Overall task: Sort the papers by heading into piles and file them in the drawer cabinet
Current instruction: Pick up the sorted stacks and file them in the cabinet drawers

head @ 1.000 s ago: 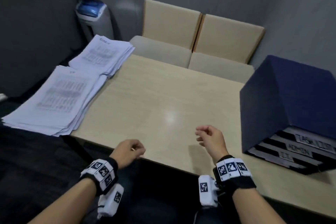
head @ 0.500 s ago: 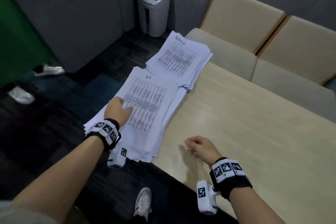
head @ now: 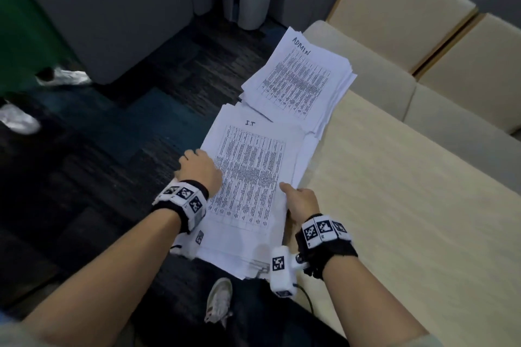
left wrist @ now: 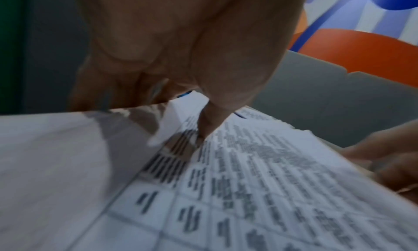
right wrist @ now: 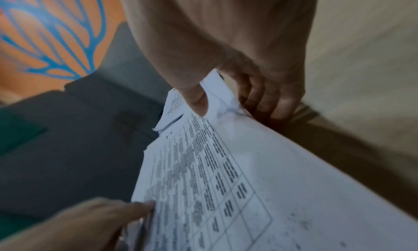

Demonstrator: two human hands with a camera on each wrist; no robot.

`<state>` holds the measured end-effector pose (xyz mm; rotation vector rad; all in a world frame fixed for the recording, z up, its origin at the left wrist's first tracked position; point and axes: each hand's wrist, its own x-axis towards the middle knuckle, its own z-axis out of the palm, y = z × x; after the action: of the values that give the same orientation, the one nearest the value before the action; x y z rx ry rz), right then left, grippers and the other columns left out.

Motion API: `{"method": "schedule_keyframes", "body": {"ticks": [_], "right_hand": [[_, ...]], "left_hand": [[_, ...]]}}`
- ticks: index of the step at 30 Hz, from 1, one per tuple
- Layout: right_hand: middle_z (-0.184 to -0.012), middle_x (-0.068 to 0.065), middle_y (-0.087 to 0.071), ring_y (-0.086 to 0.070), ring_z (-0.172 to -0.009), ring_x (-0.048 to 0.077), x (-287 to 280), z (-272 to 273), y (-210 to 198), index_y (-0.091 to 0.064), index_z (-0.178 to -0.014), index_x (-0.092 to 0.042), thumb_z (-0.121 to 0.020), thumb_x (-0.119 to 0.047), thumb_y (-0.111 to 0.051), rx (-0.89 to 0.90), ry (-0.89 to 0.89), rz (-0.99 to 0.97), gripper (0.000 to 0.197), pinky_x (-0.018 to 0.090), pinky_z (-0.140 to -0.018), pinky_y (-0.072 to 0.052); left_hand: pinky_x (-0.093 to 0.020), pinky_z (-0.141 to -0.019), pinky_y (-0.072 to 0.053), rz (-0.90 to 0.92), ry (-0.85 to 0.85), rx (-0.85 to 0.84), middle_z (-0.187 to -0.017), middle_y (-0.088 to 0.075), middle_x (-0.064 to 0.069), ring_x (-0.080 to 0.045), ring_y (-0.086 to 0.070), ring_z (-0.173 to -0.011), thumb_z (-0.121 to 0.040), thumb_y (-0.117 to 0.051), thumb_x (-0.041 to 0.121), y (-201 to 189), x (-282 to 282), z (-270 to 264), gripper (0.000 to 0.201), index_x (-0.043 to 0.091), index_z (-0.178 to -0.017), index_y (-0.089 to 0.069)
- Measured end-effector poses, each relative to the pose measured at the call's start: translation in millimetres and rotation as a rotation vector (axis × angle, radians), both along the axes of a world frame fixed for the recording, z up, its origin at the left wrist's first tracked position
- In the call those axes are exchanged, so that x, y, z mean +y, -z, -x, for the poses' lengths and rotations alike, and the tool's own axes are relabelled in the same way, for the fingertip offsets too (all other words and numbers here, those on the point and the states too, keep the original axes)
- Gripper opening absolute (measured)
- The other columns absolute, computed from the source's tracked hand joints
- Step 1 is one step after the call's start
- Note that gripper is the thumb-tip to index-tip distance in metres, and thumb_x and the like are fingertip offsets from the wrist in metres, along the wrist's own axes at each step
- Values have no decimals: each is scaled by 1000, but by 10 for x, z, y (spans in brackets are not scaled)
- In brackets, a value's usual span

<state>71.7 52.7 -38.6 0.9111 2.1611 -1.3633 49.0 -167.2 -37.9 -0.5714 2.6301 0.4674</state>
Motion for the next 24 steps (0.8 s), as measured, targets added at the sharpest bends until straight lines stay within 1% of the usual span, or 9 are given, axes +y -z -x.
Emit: {"method": "schedule_keyframes", "body": {"ticks": [2,4,6,8,10,13,18,21,24], "right_hand": [[-79,7,-59,-61,-79,29,34,-53,-6,-58,-83,-6,-90,-38,-63,-21,-66,-87,34,31,-67,-42],[-84,8,-57,-59,-79,27,76,-80,-29,-56,-89,-5,-88,-33,-66,-6,-24,-85,30,32,-68,-42],[-103,7,-58,-57,-91,27,123,-95,-65,-52,-112,-2,-88,-32,-69,-11,38,-22,42,31,-76,-43],[-126,4,-50,-53,-117,32,148,-134,-117,-39,-135,0,-89,-32,-70,-36,35,-11,64,38,-94,-43],[-136,7,-52,-52,-123,33,242,-198,-117,-40,-138,0,-89,-29,-69,-52,-3,-1,64,40,-102,-44],[-123,2,-57,-55,-119,30,444,-389,-210,-52,-126,1,-92,-19,-67,-89,-75,20,42,30,-92,-43],[-112,9,-69,-64,-106,28,932,-825,-312,-59,-127,-1,-89,-8,-68,-18,-21,115,40,39,-96,-50],[-105,1,-67,-64,-97,20,1366,-1091,-624,-56,-121,-18,-92,-3,-63,203,56,48,34,32,-84,-50],[-103,2,-71,-67,-93,16,1887,-1292,-1028,-61,-114,-20,-89,-5,-67,523,215,-8,29,29,-81,-53]], "left_hand": [[-44,-99,-44,37,-14,-21,-138,-34,-20,-35,-37,-128,-93,-57,37,-10,117,-66,68,-6,-139,-30],[-43,-97,-46,43,-9,-23,-136,-36,-17,-32,-37,-126,-90,-59,43,-13,211,-123,72,-5,-137,-32],[-45,-98,-44,-7,-66,-9,-135,-37,-15,-31,-36,-127,-86,-64,49,-48,275,-177,76,-2,-135,-35],[-46,-101,-41,-117,-190,4,-137,-39,-16,-32,-38,-129,-84,-69,49,-91,305,-240,77,1,-135,-37],[-46,-103,-42,-197,-243,-27,-136,-45,-18,-35,-44,-126,-82,-69,50,-71,317,-317,74,4,-133,-41],[-45,-94,-51,-279,-233,-44,-121,-60,-15,-34,-58,-109,-79,-70,54,8,388,-446,60,9,-117,-57],[-46,-91,-54,-669,-353,9,-109,-67,-8,-30,-65,-97,-78,-78,20,-38,902,-640,47,11,-117,-55],[-48,-94,-53,-912,-320,33,-111,-70,-2,-25,-67,-98,-76,-78,18,-166,1440,-698,49,20,-121,-59],[-39,-99,-48,-1178,-258,208,-114,-67,6,-15,-64,-105,-80,-77,29,-590,2061,-688,47,24,-122,-55]]}}
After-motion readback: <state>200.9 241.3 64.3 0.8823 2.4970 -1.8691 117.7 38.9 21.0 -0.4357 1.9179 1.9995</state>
